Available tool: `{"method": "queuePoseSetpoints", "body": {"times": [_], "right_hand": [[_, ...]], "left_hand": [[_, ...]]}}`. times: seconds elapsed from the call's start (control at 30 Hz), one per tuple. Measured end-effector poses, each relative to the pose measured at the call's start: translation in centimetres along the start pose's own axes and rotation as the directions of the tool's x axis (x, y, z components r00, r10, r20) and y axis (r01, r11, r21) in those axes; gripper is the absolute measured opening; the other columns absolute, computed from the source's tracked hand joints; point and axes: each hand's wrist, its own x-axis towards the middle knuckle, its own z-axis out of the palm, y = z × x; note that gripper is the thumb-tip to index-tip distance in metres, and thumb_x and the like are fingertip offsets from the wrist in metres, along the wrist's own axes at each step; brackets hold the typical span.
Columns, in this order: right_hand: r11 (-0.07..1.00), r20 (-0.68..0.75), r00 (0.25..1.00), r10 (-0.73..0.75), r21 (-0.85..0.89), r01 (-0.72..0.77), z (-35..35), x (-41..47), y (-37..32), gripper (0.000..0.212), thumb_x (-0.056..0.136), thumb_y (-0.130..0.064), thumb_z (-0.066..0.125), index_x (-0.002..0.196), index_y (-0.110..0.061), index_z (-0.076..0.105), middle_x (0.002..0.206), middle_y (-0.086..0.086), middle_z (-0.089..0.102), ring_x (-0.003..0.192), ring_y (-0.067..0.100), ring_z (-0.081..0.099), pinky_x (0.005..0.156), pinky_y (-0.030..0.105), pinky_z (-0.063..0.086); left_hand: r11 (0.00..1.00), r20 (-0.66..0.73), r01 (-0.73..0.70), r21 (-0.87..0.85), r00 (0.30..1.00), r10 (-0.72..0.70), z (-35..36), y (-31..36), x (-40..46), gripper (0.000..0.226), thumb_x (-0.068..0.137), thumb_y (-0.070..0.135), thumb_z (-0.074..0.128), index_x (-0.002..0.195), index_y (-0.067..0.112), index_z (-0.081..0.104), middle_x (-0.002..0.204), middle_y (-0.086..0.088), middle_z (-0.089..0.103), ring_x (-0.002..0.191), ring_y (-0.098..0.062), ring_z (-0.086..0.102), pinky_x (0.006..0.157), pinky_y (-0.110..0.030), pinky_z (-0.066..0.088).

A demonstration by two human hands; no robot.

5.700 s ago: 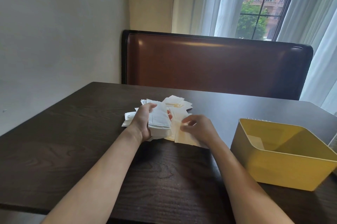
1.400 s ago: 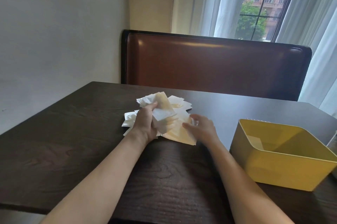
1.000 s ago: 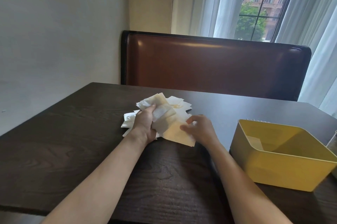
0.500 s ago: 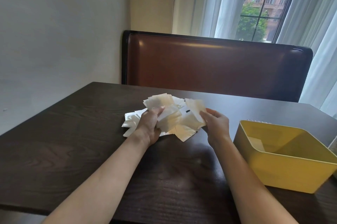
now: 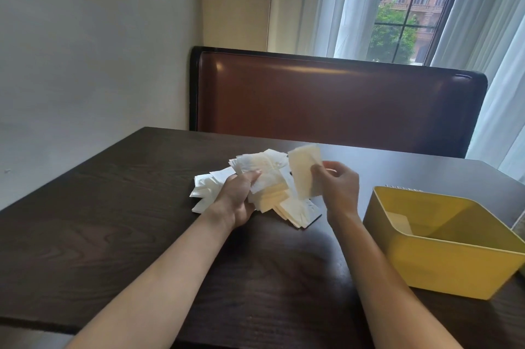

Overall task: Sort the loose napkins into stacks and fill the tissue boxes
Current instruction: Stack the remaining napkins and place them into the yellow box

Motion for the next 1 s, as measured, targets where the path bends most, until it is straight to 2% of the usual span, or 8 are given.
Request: {"method": "queuePoseSetpoints", "body": {"times": [0.1, 0.2, 0.3, 0.4, 0.57, 0.63, 0.77, 1.0], "right_hand": [[0.930, 0.085, 0.987, 0.134, 0.332, -0.155, -0.1, -0.4, -1.0, 0.008, 0.093, -0.011, 0.066, 0.094, -0.019, 0.062, 0.096, 0.000, 0.063, 0.088, 0.018, 0.063, 0.062, 0.019, 0.056], [0.856, 0.242, 0.953, 0.184, 0.436, -0.276, 0.2, -0.8, -1.2, 0.019, 0.094, -0.007, 0.063, 0.113, -0.010, 0.061, 0.105, 0.005, 0.063, 0.094, 0.023, 0.064, 0.061, 0.020, 0.056], [0.923, 0.354, 0.920, 0.171, 0.270, -0.276, 1.1, -1.4, -0.8, 0.025, 0.092, 0.001, 0.062, 0.117, -0.002, 0.062, 0.108, 0.015, 0.068, 0.091, 0.026, 0.069, 0.065, 0.029, 0.060], [0.960, 0.438, 0.886, 0.153, 0.148, -0.239, 1.5, -1.9, -0.7, 0.020, 0.092, 0.004, 0.060, 0.110, -0.004, 0.067, 0.092, 0.012, 0.072, 0.075, 0.022, 0.071, 0.062, 0.029, 0.060], [0.982, 0.309, 0.943, 0.124, 0.097, -0.161, 1.1, -0.9, -0.3, 0.018, 0.099, -0.017, 0.056, 0.097, -0.006, 0.071, 0.090, 0.008, 0.072, 0.078, 0.018, 0.068, 0.065, 0.026, 0.058], [0.984, 0.200, 0.979, 0.045, -0.177, -0.009, 0.9, -0.1, 0.7, 0.019, 0.096, -0.021, 0.061, 0.102, -0.006, 0.071, 0.104, 0.006, 0.072, 0.090, 0.018, 0.065, 0.077, 0.030, 0.057], [0.784, 0.337, 0.937, 0.093, -0.604, 0.140, 1.2, 0.0, 2.2, 0.044, 0.083, -0.033, 0.076, 0.123, -0.016, 0.067, 0.121, -0.002, 0.065, 0.113, 0.019, 0.059, 0.099, 0.036, 0.048], [0.840, 0.251, 0.967, 0.035, -0.532, 0.107, 1.1, 0.1, 2.0, 0.014, 0.084, -0.026, 0.075, 0.083, -0.013, 0.069, 0.090, -0.001, 0.066, 0.081, 0.015, 0.060, 0.077, 0.034, 0.054]], "left_hand": [[1.000, 0.040, 0.019, -0.003, 0.999, -0.019, 0.2, -0.2, -0.2, 0.032, 0.106, 0.024, 0.048, 0.125, 0.003, 0.064, 0.107, -0.013, 0.076, 0.092, -0.026, 0.074, 0.071, -0.036, 0.061], [0.999, 0.125, 0.042, -0.024, 0.991, -0.039, 0.7, -0.3, -0.7, 0.045, 0.107, 0.043, 0.040, 0.126, 0.010, 0.064, 0.117, -0.011, 0.074, 0.108, -0.027, 0.070, 0.084, -0.038, 0.057], [0.999, 0.192, 0.028, -0.041, 0.981, -0.019, 1.2, -0.6, -0.8, 0.056, 0.106, 0.051, 0.033, 0.132, 0.010, 0.060, 0.126, -0.016, 0.069, 0.119, -0.033, 0.064, 0.096, -0.045, 0.053], [0.999, 0.209, -0.043, 0.022, 0.977, 0.038, 1.3, -1.3, -0.7, 0.045, 0.107, 0.036, 0.042, 0.132, 0.001, 0.058, 0.126, -0.023, 0.067, 0.113, -0.038, 0.066, 0.099, -0.053, 0.052], [0.990, -0.049, -0.121, 0.073, 0.991, 0.125, 0.8, -1.3, 0.3, 0.021, 0.103, 0.008, 0.051, 0.117, -0.004, 0.060, 0.103, -0.023, 0.065, 0.090, -0.033, 0.065, 0.083, -0.045, 0.056], [0.989, -0.109, -0.141, 0.032, 0.984, 0.144, 0.3, -0.6, 0.5, 0.014, 0.102, 0.010, 0.052, 0.109, 0.004, 0.064, 0.094, -0.014, 0.071, 0.082, -0.026, 0.068, 0.069, -0.037, 0.057], [0.980, -0.204, -0.189, -0.056, 0.963, 0.174, -0.3, 0.4, 0.8, 0.008, 0.099, 0.011, 0.055, 0.099, 0.011, 0.063, 0.085, -0.008, 0.068, 0.069, -0.020, 0.066, 0.052, -0.027, 0.052], [0.980, -0.248, -0.178, -0.094, 0.957, 0.150, -0.4, 0.1, 1.2, 0.005, 0.096, 0.017, 0.064, 0.100, 0.018, 0.063, 0.098, -0.008, 0.069, 0.082, -0.022, 0.066, 0.079, -0.040, 0.055]]}}
